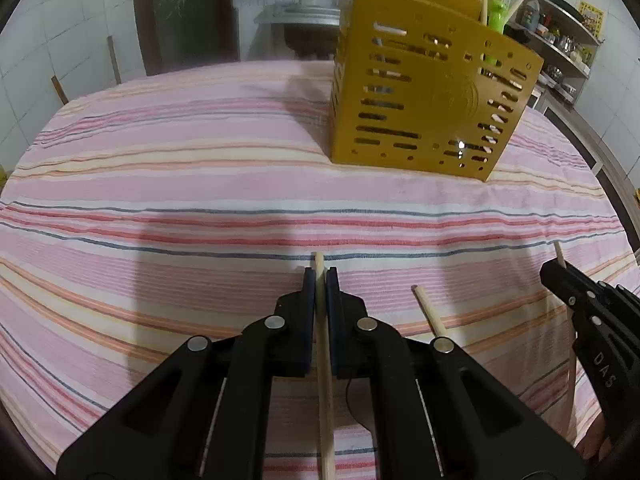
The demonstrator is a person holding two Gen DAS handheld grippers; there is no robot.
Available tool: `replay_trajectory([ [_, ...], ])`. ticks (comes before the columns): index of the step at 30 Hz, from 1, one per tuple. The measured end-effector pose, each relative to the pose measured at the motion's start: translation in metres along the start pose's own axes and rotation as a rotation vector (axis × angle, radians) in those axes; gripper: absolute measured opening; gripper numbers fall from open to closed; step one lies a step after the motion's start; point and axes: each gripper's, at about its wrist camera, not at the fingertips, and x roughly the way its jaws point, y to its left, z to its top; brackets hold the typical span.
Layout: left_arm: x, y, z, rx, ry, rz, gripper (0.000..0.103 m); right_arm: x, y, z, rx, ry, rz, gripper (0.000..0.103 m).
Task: Organize utensils
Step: 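Carry both chopsticks with both tools over the yellow holder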
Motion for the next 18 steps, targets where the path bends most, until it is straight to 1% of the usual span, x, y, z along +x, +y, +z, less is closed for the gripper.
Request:
replay_trajectory([
  [8, -0.035, 0.004, 0.006, -0.007, -0.129, -0.005, 0.004, -0.021, 0.000, 0.007, 0.013, -0.086, 0.018, 0.006],
  [14, -0.065, 0.006, 0.009, -0.005, -0.229, -0.007, 0.004, -0.044, 0.000, 0.009, 0.019, -0.165, 0.021, 0.006],
  [18, -0.086, 0.003, 0.008, 0.008, -0.292, -0.013, 0.004, -0.055, -0.001, 0.009, 0.020, -0.205, 0.025, 0.006],
])
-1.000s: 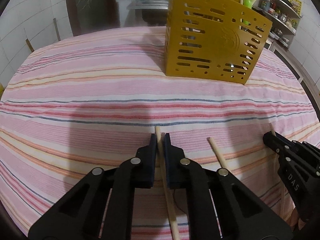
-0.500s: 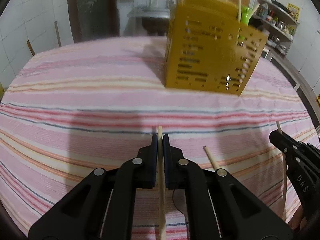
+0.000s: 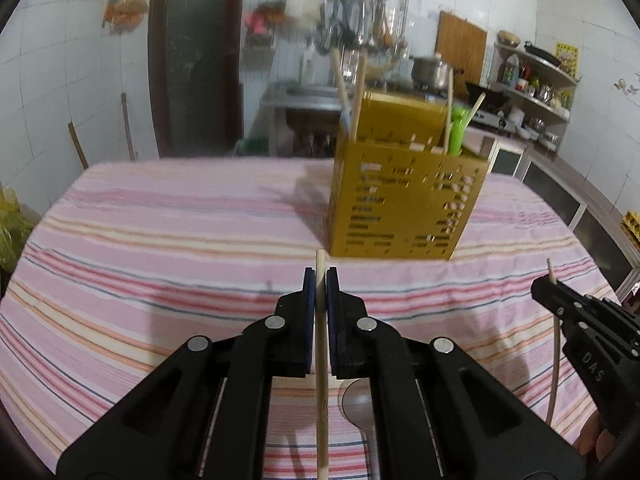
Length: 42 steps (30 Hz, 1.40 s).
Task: Organize utensils
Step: 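Carry both chopsticks with both tools over the yellow holder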
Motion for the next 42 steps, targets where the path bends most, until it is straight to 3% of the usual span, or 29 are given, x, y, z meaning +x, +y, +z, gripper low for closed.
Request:
replay_trajectory([
  [14, -0.059, 0.000, 0.016, 0.028, -0.167, -0.025, 0.004, -0.043, -0.003, 0.008, 0.026, -0.159, 0.001, 0.006],
  [27, -0.088, -0.009, 0.020, 0.058, -0.283, -0.031, 0.004, -0.071, 0.005, 0.009, 0.020, -0.284, -0.012, 0.006],
  [42, -0.107, -0.009, 0.019, 0.057, -0.338, -0.019, 0.004, -0.093, 0.009, 0.017, -0.006, -0.361, -0.003, 0.006],
])
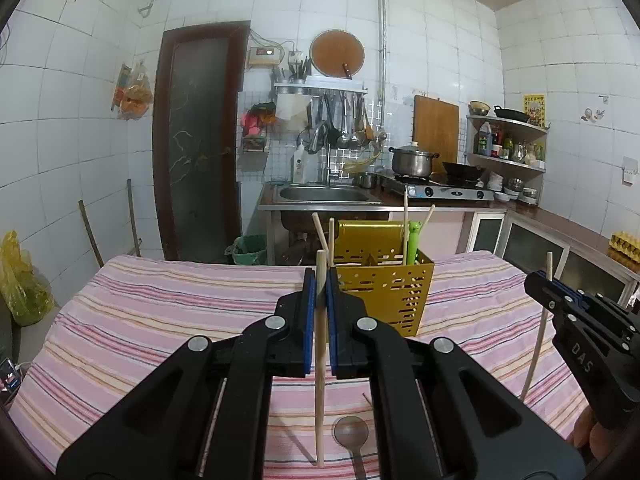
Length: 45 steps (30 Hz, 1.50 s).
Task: Organize utensils
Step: 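Carry both chopsticks with both tools over the yellow holder, then lower the chopsticks into the yellow holder and open both tools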
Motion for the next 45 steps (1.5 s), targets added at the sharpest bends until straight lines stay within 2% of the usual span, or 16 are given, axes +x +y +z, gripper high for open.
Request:
replay_trajectory([
  [16, 0.005, -0.005, 0.040, 0.013, -0.069, -0.029, 0.004, 0.011, -0.005, 0.039, -0.006, -0.064, 0.016, 0.006],
  [22, 0.014, -0.010, 0.077, 0.022, -0.108, -0.050, 0.004, 0.020, -0.008, 0.068, -0.020, -0.102, 0.005, 0.006],
  [28, 0.024, -0.024, 0.117, 0.031, -0.202, -0.081, 0.004, 0.034, -0.012, 0.112, -0.008, -0.173, -0.006, 0.006],
  [36, 0.063, -0.041, 0.152, 0.018, -0.269, -0.102, 0.004, 0.083, -0.009, 0.151, 0.014, -0.239, 0.023, 0.006],
  [41, 0.098, -0.043, 0.153, 0.032, -0.287, -0.085, 0.004, 0.117, -0.010, 0.155, 0.038, -0.276, 0.035, 0.006],
  [45, 0.136, -0.041, 0.145, 0.024, -0.267, -0.073, 0.004, 0.146, -0.016, 0.151, 0.070, -0.288, 0.051, 0.006],
])
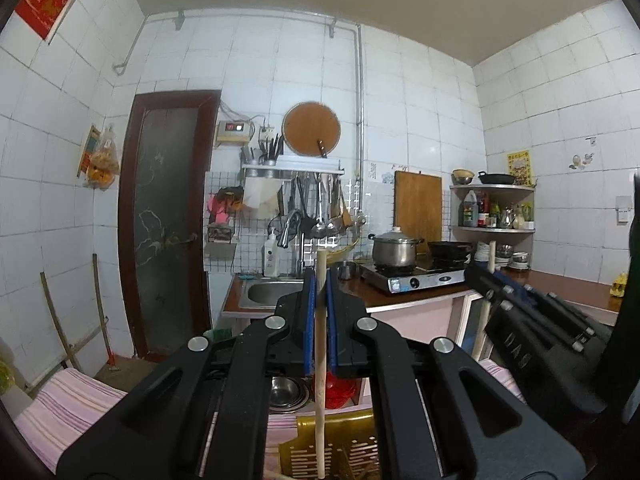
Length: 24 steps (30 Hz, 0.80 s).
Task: Organize utensils
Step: 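Lower the chopsticks into the yellow holder and open both tools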
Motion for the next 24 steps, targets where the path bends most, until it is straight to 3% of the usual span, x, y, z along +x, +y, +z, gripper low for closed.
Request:
replay_trajectory([
  [6, 0.036, 0.009, -0.042, -0.011, 0.069, 0.006, 0.004, 0.029, -0.007, -0.035, 0.002, 0.022, 0.020, 0.006],
  [15, 0.042, 0.025, -0.090, 0.010, 0.181, 0.031, 0.004, 0.036, -0.011, -0.093, -0.071, 0.189, -0.002, 0.006],
  [18, 0.041, 0.031, -0.092, 0.011, 0.207, 0.046, 0.011, 0.040, -0.016, -0.098, -0.086, 0.246, -0.030, 0.007],
  [20, 0.036, 0.036, -0.088, -0.007, 0.221, 0.047, 0.030, 0.039, -0.020, -0.095, -0.089, 0.281, -0.057, 0.027],
  [21, 0.030, 0.039, -0.084, -0.017, 0.220, 0.052, 0.038, 0.036, -0.023, -0.093, -0.079, 0.288, -0.063, 0.059],
  [22, 0.024, 0.041, -0.079, -0.021, 0.214, 0.059, 0.053, 0.029, -0.026, -0.088, -0.066, 0.283, -0.070, 0.068],
  [24, 0.006, 0.043, -0.068, -0.018, 0.191, 0.071, 0.069, 0.015, -0.027, -0.080, -0.073, 0.286, -0.091, 0.068],
])
